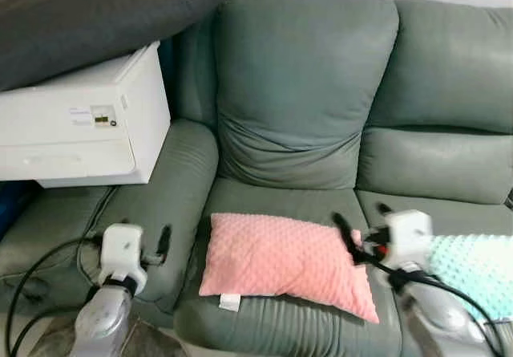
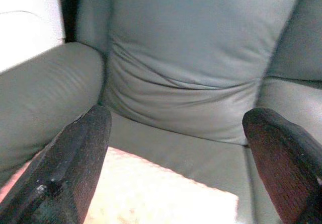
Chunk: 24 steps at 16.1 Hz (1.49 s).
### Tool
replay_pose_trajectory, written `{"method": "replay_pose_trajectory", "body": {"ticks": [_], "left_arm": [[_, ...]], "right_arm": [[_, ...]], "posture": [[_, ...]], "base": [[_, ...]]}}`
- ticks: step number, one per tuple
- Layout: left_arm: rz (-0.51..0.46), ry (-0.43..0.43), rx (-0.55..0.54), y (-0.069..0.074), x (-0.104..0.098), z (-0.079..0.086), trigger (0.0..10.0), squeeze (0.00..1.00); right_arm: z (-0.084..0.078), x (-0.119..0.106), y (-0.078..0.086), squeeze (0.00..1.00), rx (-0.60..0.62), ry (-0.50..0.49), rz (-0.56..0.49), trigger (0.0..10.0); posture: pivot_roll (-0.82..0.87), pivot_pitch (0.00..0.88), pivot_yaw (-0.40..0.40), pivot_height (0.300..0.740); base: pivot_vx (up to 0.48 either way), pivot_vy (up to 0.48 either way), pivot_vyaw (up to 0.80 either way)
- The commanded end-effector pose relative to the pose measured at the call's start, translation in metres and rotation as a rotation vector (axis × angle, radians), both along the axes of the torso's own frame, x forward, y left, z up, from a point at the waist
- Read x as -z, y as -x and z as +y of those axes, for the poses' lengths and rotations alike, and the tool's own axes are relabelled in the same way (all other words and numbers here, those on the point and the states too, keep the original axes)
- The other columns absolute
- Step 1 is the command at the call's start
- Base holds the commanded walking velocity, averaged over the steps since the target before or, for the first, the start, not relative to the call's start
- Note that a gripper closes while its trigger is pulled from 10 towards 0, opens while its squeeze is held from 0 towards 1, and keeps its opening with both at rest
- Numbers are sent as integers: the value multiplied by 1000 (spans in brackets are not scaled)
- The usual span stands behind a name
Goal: Move the pillow to the sofa
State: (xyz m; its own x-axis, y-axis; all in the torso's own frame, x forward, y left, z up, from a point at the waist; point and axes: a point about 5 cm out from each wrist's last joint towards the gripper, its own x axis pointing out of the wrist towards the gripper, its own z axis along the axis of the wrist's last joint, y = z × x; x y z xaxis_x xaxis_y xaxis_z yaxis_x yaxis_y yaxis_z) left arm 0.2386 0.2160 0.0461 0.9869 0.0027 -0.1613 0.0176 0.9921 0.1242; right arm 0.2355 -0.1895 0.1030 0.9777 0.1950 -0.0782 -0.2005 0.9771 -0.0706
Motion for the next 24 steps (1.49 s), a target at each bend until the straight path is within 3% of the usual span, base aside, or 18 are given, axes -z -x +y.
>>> {"method": "replay_pose_trajectory", "body": {"ticks": [1,3,5,8,12,15,24], "left_arm": [[-41,-4,-2,1,-11,3,10000,0],[-28,-18,-45,14,-8,9,10000,0],[7,-13,-94,21,2,9,10000,0],[9,-7,-74,14,1,7,10000,0],[-14,-8,-113,1,-6,15,10000,0],[-29,-8,-101,-4,-12,10,10000,0],[-27,-32,-103,-7,-16,6,10000,0]], "right_arm": [[-6,-8,4,0,3,2,-20,10000],[-17,-2,11,0,29,17,4,10000],[-13,-6,2,0,31,7,-14,10000],[2,-16,-11,0,-6,-11,-49,10000],[2,-17,-15,0,-2,-16,-50,10000],[7,-19,-20,0,-10,-17,-54,10000],[12,-16,-16,0,-14,-30,-31,10000]], "posture": [[-41,0,17,740],[-31,0,20,740],[-22,0,18,740],[-20,0,7,740],[-22,0,8,740],[-22,0,10,740],[-25,0,13,740]], "base": [[0,0,0],[0,0,0],[0,0,0],[0,0,0],[0,0,0],[0,0,0],[-212,0,0]]}}
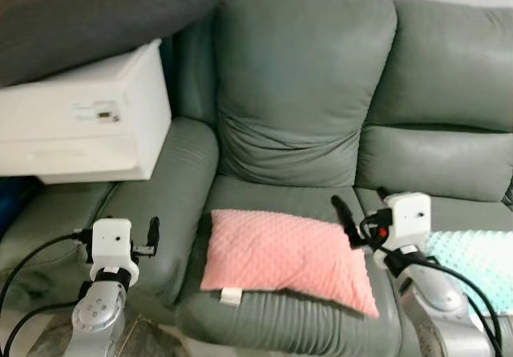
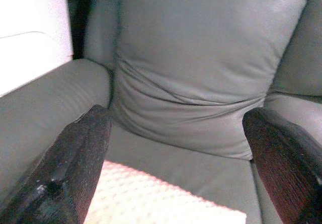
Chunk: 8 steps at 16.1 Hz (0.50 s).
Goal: Move the pillow to the sofa
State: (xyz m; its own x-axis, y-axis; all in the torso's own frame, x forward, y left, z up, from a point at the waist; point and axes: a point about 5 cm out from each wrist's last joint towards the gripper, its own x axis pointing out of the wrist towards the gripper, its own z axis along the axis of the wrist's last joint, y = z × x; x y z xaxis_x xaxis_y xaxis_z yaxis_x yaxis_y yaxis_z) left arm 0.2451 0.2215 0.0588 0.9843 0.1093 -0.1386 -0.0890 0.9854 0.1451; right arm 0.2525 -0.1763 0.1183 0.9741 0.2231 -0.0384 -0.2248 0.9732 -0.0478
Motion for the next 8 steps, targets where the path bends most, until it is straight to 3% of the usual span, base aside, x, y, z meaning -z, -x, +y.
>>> {"method": "replay_pose_trajectory", "body": {"ticks": [1,8], "left_arm": [[-4,-13,3,0,-3,0,10000,0],[2,-6,2,-2,-4,-3,10000,0]], "right_arm": [[-2,0,1,0,13,1,6,10000],[-5,-1,-1,0,20,2,8,10000]], "posture": [[-25,0,13,740],[-28,0,11,740]], "base": [[-270,0,0],[-273,0,0]]}}
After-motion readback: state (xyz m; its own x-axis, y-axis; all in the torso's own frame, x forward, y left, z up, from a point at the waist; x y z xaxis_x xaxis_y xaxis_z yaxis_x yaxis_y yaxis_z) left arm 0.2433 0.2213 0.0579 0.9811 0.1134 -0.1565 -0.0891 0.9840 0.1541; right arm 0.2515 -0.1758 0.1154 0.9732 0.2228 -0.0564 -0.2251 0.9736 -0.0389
